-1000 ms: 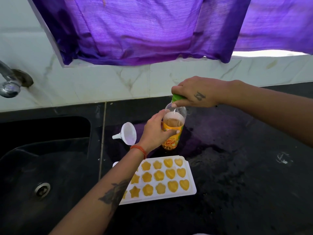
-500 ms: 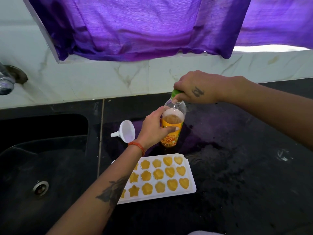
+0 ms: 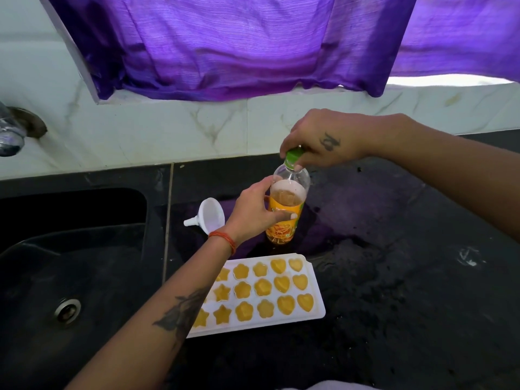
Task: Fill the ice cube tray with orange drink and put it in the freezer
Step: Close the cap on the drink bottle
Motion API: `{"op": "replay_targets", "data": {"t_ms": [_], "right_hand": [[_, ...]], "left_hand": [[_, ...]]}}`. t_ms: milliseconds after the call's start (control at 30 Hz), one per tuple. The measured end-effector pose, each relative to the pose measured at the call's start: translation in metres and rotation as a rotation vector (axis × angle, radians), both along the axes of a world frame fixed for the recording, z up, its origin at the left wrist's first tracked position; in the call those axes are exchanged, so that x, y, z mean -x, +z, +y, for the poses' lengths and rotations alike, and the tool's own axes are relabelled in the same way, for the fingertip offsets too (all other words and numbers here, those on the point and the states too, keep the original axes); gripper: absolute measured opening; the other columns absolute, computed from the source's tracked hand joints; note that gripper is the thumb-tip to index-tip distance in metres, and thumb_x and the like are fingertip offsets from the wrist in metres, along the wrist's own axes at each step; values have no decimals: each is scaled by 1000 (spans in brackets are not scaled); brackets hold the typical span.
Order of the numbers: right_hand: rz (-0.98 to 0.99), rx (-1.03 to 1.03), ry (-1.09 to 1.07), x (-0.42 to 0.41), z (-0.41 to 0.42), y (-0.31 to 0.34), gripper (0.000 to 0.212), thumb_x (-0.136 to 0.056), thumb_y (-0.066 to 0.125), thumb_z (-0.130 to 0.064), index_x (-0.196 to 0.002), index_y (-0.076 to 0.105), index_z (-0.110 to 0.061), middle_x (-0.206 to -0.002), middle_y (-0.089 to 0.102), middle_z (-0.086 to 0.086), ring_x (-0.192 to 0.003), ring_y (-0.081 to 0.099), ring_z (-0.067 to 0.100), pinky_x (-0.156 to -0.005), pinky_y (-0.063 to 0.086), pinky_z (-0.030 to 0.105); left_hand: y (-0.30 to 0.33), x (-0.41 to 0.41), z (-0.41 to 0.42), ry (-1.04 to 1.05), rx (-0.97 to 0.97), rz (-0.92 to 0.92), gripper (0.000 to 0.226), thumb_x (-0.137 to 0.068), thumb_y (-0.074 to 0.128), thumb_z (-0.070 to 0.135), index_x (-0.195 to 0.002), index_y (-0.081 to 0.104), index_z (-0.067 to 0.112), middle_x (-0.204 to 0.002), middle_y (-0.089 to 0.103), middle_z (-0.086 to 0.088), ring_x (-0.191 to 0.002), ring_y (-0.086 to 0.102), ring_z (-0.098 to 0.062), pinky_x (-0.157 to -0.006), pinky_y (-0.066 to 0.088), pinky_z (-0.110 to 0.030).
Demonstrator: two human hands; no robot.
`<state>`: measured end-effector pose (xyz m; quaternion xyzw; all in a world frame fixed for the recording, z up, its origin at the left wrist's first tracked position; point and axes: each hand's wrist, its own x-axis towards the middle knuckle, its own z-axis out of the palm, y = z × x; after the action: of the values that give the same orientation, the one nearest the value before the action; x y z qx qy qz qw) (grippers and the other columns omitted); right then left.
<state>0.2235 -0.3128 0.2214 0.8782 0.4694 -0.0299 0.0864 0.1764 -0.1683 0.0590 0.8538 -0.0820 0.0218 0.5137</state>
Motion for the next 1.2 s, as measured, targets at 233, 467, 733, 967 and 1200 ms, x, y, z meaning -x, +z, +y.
{"op": "replay_targets", "data": {"t_ms": [233, 467, 733, 967, 1200], "right_hand": [[24, -91, -57, 2, -8, 18, 41, -81, 70, -20, -121, 58, -21, -110, 67, 4, -86, 59, 14, -75, 41, 23], [45, -78, -29, 1, -4, 6, 32, -84, 66, -18, -116, 64, -19, -106, 67, 4, -80, 52, 11, -76, 39, 23], [-59, -7, -22, -3, -3, 2, 40, -86, 61, -38, -117, 62, -14, -102, 67, 6, -79, 48, 12, -74, 40, 25], [-27, 32, -141, 0, -7, 3, 64, -83, 54, -53, -131, 52, -11, -116, 66, 11, -93, 63, 23, -82, 47, 30], [-18, -57, -40, 1, -7, 4, 36, -88, 61, -31, -120, 63, -14, -107, 70, 8, -84, 63, 19, -77, 45, 25]], "left_hand": [[3, -1, -2, -37, 63, 40, 85, -64, 85, 30, -135, 38, 24, -128, 53, 3, -112, 56, -13, -90, 52, -30], [-5, 10, -7, 76, 139, -26, 69, -70, 82, 28, -128, 45, 25, -120, 56, 7, -110, 57, -13, -88, 56, -39], [-4, 9, -6, 72, 135, -29, 67, -71, 81, 25, -129, 46, 23, -117, 56, 7, -107, 57, -13, -87, 56, -37], [-3, 8, -4, 66, 107, -35, 69, -69, 82, 28, -129, 47, 23, -118, 58, 6, -105, 59, -12, -85, 55, -30], [-5, 5, -2, 59, 93, -31, 70, -68, 83, 28, -128, 47, 24, -114, 57, 9, -104, 60, -14, -84, 54, -28]]}}
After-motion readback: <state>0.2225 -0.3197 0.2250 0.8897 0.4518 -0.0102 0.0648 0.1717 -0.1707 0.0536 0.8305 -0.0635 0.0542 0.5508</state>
